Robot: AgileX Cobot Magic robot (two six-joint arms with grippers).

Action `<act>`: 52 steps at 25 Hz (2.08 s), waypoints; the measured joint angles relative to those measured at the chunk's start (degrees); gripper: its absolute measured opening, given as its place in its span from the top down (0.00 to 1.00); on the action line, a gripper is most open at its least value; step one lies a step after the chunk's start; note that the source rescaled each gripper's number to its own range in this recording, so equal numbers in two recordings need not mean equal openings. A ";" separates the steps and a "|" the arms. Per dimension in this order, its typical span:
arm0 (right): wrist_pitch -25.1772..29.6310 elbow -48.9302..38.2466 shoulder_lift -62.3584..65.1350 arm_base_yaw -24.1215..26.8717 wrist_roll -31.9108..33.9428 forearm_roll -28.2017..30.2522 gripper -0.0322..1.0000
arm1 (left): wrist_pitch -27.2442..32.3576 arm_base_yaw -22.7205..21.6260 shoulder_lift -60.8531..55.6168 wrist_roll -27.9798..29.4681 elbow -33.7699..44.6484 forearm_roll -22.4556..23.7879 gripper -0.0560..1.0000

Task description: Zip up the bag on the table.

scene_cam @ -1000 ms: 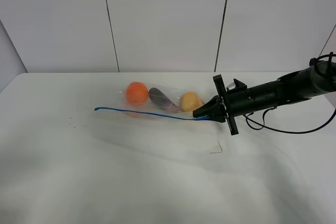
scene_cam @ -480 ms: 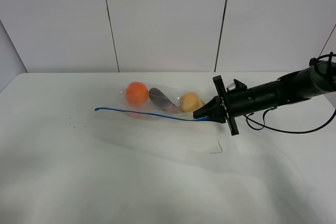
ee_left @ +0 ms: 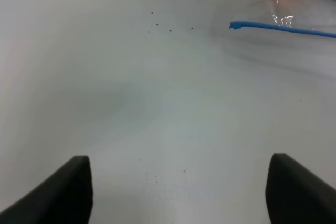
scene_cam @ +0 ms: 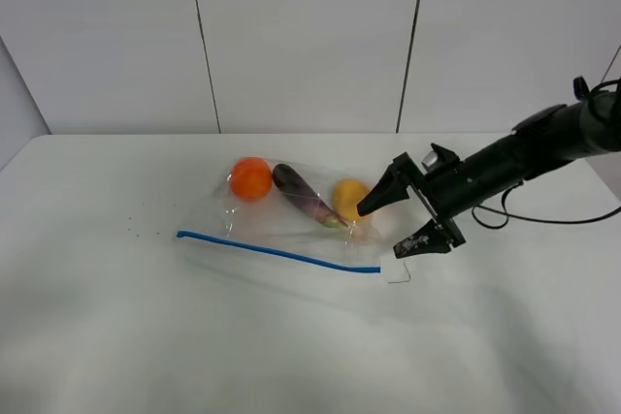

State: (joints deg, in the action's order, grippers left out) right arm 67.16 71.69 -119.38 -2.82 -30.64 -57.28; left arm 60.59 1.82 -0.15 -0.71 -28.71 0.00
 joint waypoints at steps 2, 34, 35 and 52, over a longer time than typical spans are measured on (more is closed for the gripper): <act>-1.27 5.04 1.27 0.00 5.31 9.28 0.00 | 0.00 0.00 0.00 0.00 0.06 0.00 0.03; 2.30 10.73 20.23 0.00 27.05 53.08 0.00 | 0.00 0.00 0.00 0.00 0.11 0.00 0.03; 2.30 8.29 22.64 0.00 27.05 53.08 0.00 | 0.00 0.00 0.00 0.00 0.11 0.00 0.03; -5.88 -34.01 73.31 0.00 27.16 53.14 0.00 | 0.00 0.00 0.00 0.00 0.23 0.00 0.03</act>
State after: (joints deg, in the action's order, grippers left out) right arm 61.28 37.68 -46.08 -2.82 -3.48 -4.14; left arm 60.59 1.82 -0.15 -0.71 -28.48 0.00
